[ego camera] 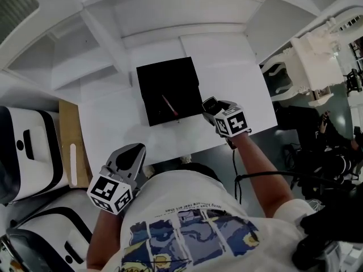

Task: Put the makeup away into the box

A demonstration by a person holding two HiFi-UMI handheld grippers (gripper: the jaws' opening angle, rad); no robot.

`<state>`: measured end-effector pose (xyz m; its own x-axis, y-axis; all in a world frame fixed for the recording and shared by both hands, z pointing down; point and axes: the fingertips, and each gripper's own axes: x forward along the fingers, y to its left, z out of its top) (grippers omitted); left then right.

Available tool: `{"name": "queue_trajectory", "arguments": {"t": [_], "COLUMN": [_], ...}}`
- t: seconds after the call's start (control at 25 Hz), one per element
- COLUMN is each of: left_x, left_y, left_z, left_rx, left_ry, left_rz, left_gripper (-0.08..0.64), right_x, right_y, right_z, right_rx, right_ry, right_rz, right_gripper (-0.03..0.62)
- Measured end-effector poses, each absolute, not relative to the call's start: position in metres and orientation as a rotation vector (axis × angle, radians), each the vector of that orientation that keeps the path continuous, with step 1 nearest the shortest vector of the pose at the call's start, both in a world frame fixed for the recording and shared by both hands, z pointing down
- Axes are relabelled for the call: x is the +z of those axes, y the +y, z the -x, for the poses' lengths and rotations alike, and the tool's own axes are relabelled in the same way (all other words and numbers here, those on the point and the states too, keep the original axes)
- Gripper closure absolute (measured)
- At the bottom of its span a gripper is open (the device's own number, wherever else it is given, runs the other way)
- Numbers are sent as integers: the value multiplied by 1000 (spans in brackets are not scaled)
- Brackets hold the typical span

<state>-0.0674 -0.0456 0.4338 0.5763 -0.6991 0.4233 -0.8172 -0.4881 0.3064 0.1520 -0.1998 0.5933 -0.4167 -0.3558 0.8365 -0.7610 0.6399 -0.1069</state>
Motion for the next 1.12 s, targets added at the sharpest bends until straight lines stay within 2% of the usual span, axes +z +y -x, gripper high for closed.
{"name": "queue_trajectory", "arguments": {"t": [0.52, 1.12], "left_x": [430, 435], "left_y": [-24, 4], "left_z": [108, 152], "left_rx": [290, 238], "left_ry": [-1280, -1310], "left_rz": [-2309, -2267], "left_gripper": [545, 545], "right_x": [617, 654], "right_y": [-219, -234], "right_z": [-86, -68], "right_rx": [674, 690], "right_ry": [-1986, -1804], "right_rz": [-849, -846], "right_gripper": [265, 265]}}
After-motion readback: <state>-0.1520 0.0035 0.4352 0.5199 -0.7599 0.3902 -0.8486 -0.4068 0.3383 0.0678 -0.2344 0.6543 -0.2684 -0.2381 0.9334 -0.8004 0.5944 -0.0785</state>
